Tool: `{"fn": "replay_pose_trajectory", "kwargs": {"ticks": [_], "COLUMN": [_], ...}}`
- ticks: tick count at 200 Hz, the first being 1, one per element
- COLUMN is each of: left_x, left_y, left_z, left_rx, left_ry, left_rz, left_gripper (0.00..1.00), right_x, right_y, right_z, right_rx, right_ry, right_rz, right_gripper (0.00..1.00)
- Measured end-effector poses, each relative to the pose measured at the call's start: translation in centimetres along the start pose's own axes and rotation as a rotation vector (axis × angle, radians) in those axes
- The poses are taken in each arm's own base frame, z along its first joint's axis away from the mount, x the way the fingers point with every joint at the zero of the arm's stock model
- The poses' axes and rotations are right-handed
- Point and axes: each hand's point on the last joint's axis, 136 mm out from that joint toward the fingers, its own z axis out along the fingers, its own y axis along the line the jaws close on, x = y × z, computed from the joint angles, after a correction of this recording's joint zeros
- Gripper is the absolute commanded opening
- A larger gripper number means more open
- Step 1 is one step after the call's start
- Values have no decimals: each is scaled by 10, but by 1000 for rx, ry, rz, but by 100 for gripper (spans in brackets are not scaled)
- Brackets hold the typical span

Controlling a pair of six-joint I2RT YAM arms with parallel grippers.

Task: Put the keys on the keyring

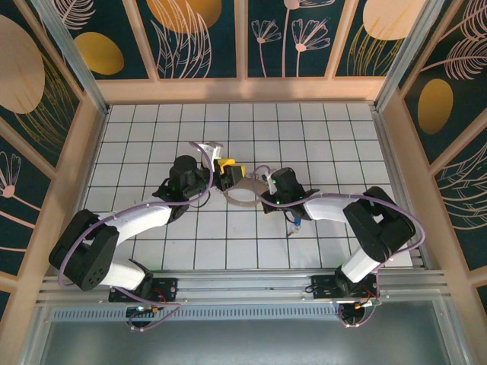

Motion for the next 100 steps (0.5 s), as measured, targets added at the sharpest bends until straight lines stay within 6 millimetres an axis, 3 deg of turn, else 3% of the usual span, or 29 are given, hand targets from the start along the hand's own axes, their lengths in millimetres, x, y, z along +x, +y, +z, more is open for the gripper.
{"fn": "replay_pose_trajectory", "kwargs": {"ticks": [23,47,100], "left_x": [0,-5,-52], "left_y": [1,-1,-26], "left_z": [0,1,-4], "left_rx": [-4,-3,33], "left_ry": [-2,-11,-87], "left_rz": [-2,1,60], "left_gripper": [57,57,57], "right_x": [-17,-50,-119], "right_y": [8,21,26], "right_z": [-13,-38,-103], "right_rx": [-27,-81,-200], "right_ry": [-55,-158,-430], "right_rz": [-21,-55,-79], "right_gripper": [0,0,0]}}
